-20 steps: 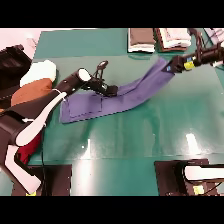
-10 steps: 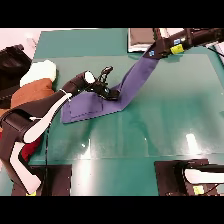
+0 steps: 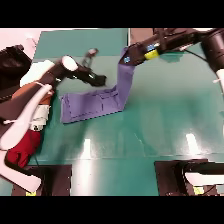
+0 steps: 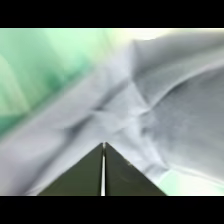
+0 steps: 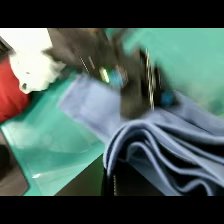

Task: Fold the shirts.

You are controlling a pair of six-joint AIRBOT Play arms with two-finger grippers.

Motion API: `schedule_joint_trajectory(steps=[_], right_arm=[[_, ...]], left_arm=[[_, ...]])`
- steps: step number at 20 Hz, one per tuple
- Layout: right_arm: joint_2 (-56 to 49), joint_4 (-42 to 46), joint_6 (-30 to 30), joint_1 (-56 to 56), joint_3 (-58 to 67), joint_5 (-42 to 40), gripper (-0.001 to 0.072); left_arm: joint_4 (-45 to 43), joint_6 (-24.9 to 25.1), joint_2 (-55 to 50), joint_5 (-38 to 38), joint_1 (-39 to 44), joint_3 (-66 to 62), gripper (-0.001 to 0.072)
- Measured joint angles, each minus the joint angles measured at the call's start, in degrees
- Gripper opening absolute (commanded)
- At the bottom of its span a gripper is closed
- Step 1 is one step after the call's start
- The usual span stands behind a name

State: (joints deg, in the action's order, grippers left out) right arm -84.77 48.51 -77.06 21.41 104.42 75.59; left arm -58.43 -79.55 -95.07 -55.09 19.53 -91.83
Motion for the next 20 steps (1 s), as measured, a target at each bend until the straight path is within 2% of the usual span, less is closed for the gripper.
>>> schedule_joint_trajectory(steps=[2,3,4,5,9,12,16,17,18,20], right_arm=[[-2.91,-2.97,1.31,4.61,0.09,-3.61,0.0017],[-4.76,-4.83,2.71,7.06,0.11,-5.88,0.0062],[-6.97,-7.13,4.46,9.75,0.28,-8.70,0.0247],[-9.35,-9.31,6.21,12.44,1.01,-11.39,0.0309],[-16.70,-11.37,9.05,18.67,7.06,-16.68,0.0305],[-17.81,-5.86,6.82,17.97,8.52,-15.98,0.0304],[-14.10,1.20,3.61,11.06,0.13,-13.25,0.0308],[-12.81,2.58,2.89,8.39,-3.41,-12.68,0.0427],[-11.67,3.65,2.51,5.77,-6.86,-12.09,0.0622],[-10.08,4.79,1.81,0.20,-13.81,-11.37,0.0627]], left_arm=[[-2.82,0.13,6.10,-1.44,-4.44,-0.02,0.0026],[-4.55,0.17,9.53,-2.12,-6.97,-0.02,0.0026],[-6.27,0.28,12.94,-2.58,-9.57,-0.02,0.0026],[-7.78,0.33,15.93,-2.95,-11.76,-0.04,0.0026],[-11.50,0.42,25.62,-4.31,-19.45,-0.04,0.0026],[-12.28,0.55,28.79,-5.75,-21.53,-0.02,0.0026],[-13.05,0.55,29.94,-6.75,-20.20,0.42,0.0026],[-13.07,0.55,29.99,-6.95,-19.23,0.52,0.0026],[-13.16,0.55,29.92,-7.06,-18.34,0.57,0.0026],[-13.18,0.55,29.59,-7.06,-16.20,0.66,0.0026]])
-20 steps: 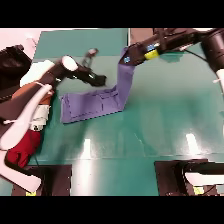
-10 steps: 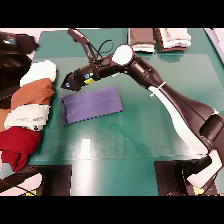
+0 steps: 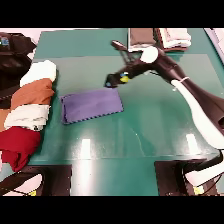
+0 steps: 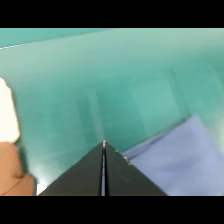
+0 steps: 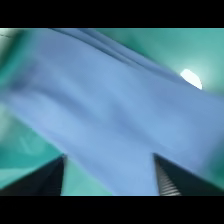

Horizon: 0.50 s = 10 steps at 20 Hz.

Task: Fold the shirts.

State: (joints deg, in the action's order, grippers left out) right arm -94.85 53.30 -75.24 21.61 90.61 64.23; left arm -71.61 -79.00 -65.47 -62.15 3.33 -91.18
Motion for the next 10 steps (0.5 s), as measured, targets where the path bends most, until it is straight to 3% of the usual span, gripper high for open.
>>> schedule_joint_trajectory(steps=[1,2,3,4,10], right_arm=[[0.24,0.28,-0.28,-2.62,-3.15,0.33,0.0618],[0.24,-0.09,-0.42,-4.83,-5.79,0.39,0.0557],[-0.09,-1.31,-0.55,-6.84,-8.17,0.44,0.0443],[-0.76,-3.04,-0.66,-8.24,-9.90,0.39,0.0426],[-9.79,-12.98,0.72,-7.21,-8.76,-1.14,0.0452]], left_arm=[[0.00,0.00,-0.28,0.00,0.96,0.00,0.0026],[0.00,0.00,-0.63,0.02,1.86,0.02,0.0027],[0.00,0.02,-1.05,0.02,2.47,0.02,0.0026],[0.04,0.04,-1.57,0.02,2.91,0.04,0.0026],[0.37,0.24,-3.76,-0.07,4.02,0.07,0.0026]])
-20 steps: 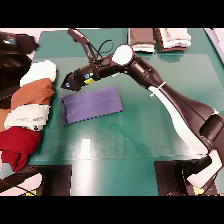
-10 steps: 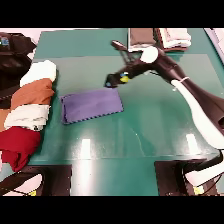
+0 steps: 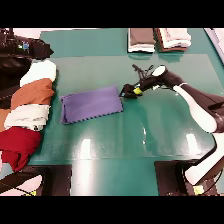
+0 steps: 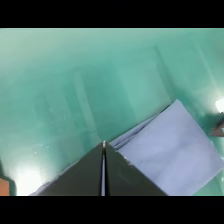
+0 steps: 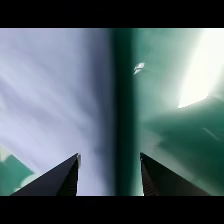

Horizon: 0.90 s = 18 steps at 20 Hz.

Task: Fold the shirts.

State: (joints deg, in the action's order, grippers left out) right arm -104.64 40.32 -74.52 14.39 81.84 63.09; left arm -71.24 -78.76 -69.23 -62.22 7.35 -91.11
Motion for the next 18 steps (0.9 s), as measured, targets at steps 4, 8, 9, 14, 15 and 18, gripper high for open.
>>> schedule_joint_trajectory(steps=[4,8,9,14,15,18], right_arm=[[-7.43,-3.82,0.31,4.98,7.61,0.00,0.0147],[-11.61,-2.49,0.74,8.09,14.80,-0.42,0.0015],[-11.58,-1.66,0.85,8.11,16.15,-0.37,0.0015],[-2.99,7.56,-0.42,2.25,16.37,-1.09,0.0015],[-0.20,9.77,-1.16,-0.02,15.04,-1.22,0.0015],[9.53,16.52,-3.08,-9.62,8.83,-1.18,0.0015]], left_arm=[[0.24,0.52,-0.39,-0.72,0.17,-0.02,0.0026],[2.86,0.87,-0.48,-1.22,0.17,-0.02,0.0025],[3.82,0.98,-0.50,-1.22,0.24,-0.02,0.0025],[6.01,1.97,-0.52,-0.98,3.43,0.00,0.0026],[6.23,2.12,-0.52,-0.92,4.37,-0.02,0.0026],[6.64,2.38,-0.52,-0.72,7.37,-0.02,0.0026]])
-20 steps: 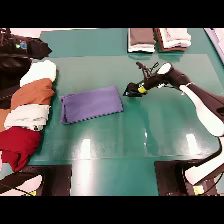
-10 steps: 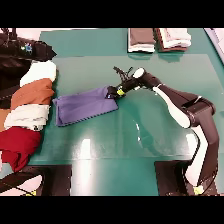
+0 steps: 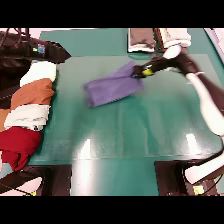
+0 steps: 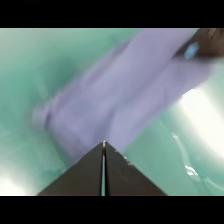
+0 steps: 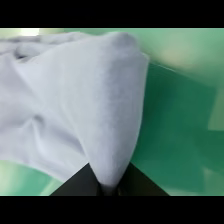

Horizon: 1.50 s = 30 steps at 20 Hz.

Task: Fold the shirts.

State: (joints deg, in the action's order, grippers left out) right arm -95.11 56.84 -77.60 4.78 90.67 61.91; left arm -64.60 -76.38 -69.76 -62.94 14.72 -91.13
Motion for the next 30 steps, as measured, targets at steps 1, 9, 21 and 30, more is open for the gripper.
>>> schedule_joint_trajectory(steps=[1,9,21,30], right_arm=[[3.37,2.29,-0.59,-3.67,-2.49,0.04,0.0015],[26.27,11.13,-4.00,-39.82,-22.62,-1.22,0.0015],[42.01,16.04,-4.63,-58.64,-45.33,-0.57,0.0406],[42.66,28.74,-4.61,-53.20,-34.99,7.96,0.0528]], left_arm=[[0.11,0.04,0.00,0.13,0.81,0.00,0.0025],[0.37,-0.50,0.00,1.29,3.06,0.02,0.0026],[0.59,-1.20,0.00,2.29,3.28,0.02,0.0026],[0.57,-0.22,0.00,0.92,3.30,0.02,0.0027]])
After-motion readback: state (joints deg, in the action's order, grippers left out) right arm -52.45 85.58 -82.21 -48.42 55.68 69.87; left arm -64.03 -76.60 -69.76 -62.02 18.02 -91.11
